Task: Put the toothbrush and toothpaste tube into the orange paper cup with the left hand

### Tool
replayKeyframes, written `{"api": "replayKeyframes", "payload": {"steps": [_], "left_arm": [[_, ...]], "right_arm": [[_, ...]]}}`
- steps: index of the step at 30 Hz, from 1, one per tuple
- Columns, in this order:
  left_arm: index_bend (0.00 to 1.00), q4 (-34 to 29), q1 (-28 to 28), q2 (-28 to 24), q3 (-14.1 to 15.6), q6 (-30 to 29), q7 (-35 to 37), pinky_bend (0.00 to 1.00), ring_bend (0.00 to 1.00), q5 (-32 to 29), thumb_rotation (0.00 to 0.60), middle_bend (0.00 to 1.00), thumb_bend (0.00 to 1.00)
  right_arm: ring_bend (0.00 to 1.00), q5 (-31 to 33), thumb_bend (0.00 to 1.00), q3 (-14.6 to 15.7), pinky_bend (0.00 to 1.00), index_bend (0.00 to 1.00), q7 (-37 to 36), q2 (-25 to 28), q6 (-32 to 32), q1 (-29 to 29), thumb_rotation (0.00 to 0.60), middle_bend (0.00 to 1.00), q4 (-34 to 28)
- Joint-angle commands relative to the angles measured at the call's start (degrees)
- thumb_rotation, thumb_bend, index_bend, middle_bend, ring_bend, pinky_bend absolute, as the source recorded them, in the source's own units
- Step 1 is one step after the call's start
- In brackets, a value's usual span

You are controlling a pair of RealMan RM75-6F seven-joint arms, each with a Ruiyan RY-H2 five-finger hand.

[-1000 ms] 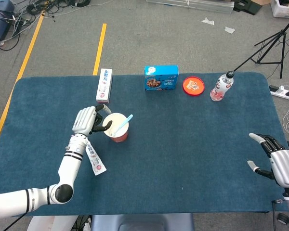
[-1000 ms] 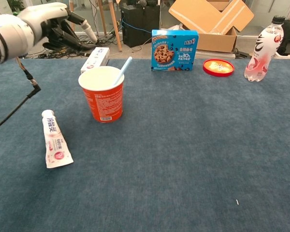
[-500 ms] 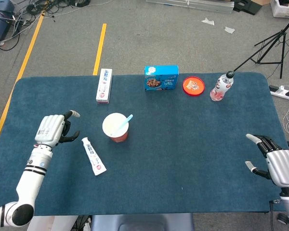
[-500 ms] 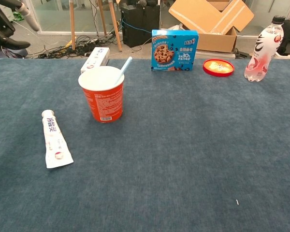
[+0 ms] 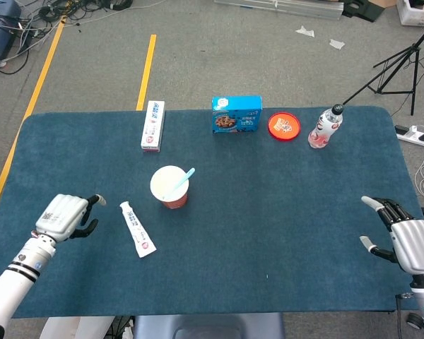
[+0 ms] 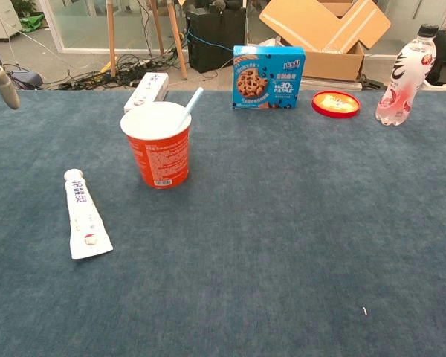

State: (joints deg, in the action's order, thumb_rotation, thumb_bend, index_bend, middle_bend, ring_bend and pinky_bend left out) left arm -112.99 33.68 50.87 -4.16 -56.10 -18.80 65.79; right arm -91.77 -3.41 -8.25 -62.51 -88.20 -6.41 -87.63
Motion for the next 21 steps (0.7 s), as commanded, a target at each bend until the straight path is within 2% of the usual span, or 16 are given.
{"api": "replayKeyframes", "payload": {"steps": [1,5,9,21], "left_arm": [[0.32,2.43,-0.96,0.60,3.65,1.53,-3.05,0.70,0.71,5.85,0.600,0.93,0.62],[0.33,3.48,-0.96,2.50,4.62,2.89,-3.06,0.76,0.78,6.32,0.600,1.00,0.84],[0.30,5.02,-0.45,4.86,5.24,4.67,-3.64,0.79,0.83,5.73,0.600,1.00,0.99],[0.21,7.38,2.40,11.27,4.89,8.19,-5.50,0.82,0.88,2.37,0.600,1.00,1.00]], "right_arm": [[0.22,-0.02,0.17,0.04,0.52,0.22,0.11,-0.04,0.09,-0.03,0.600,0.26,-0.04],[0.22,0.08,0.17,0.00,0.52,0.22,0.10,-0.07,0.15,-0.06,0.600,0.26,0.01],[0.22,0.10,0.17,0.00,0.52,0.22,0.11,-0.09,0.20,-0.08,0.600,0.26,0.01],[0.22,0.29,0.17,0.00,0.52,0.22,0.00,-0.10,0.66,-0.27,0.600,0.26,0.09]]}}
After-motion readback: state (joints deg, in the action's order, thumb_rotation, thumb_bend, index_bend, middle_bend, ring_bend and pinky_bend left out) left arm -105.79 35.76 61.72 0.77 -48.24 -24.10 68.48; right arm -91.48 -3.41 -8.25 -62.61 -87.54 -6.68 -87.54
